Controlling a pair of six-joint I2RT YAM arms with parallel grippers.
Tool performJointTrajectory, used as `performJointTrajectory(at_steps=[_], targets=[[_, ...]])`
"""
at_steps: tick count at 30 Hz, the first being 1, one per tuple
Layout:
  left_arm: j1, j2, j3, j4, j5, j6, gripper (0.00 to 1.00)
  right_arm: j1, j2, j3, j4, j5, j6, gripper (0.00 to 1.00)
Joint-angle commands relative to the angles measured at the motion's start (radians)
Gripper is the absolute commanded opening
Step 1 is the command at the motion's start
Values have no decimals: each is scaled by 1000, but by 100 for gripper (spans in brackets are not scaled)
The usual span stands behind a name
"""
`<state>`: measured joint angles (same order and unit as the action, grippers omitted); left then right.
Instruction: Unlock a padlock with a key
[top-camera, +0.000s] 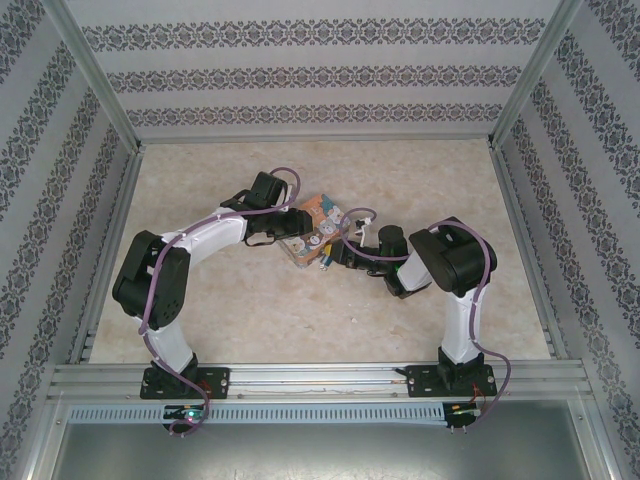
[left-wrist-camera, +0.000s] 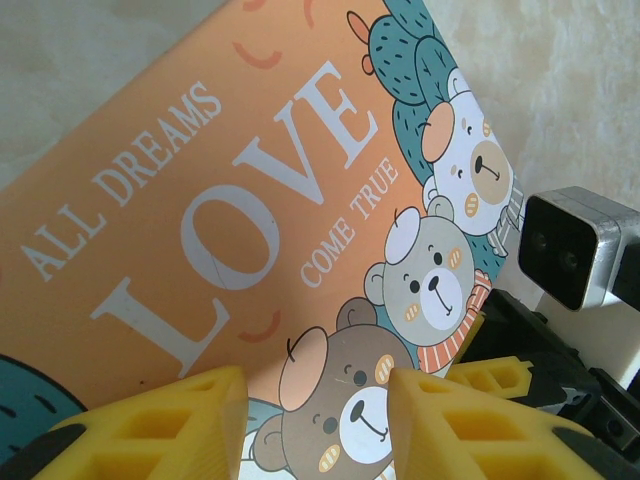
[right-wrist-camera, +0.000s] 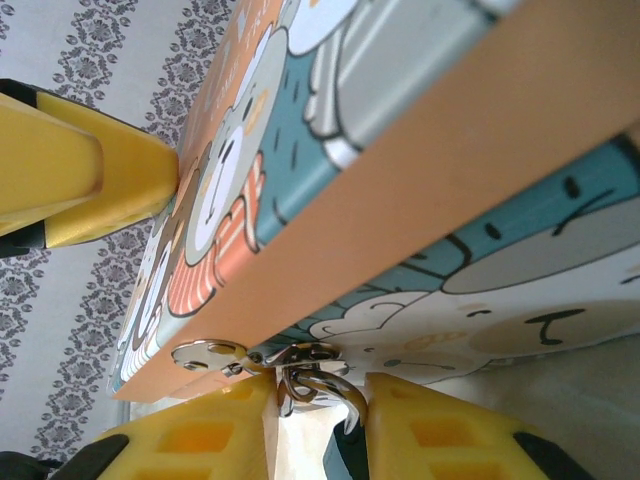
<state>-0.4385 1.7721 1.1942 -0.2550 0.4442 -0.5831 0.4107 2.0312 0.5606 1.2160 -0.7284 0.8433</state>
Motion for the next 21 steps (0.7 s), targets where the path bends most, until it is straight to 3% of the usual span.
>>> performJointTrajectory(at_steps=[1,17,21], targets=[[-8,32,10,-16,8,2,41,8,-1,-6,36,-21,1,23],[-8,30,19,-32,-8,8,41,-6,-34,-29,26,-14,-1,1],[-8,30,21,-33,-7,6,41,-7,-44,-30,30,-5,8,0]])
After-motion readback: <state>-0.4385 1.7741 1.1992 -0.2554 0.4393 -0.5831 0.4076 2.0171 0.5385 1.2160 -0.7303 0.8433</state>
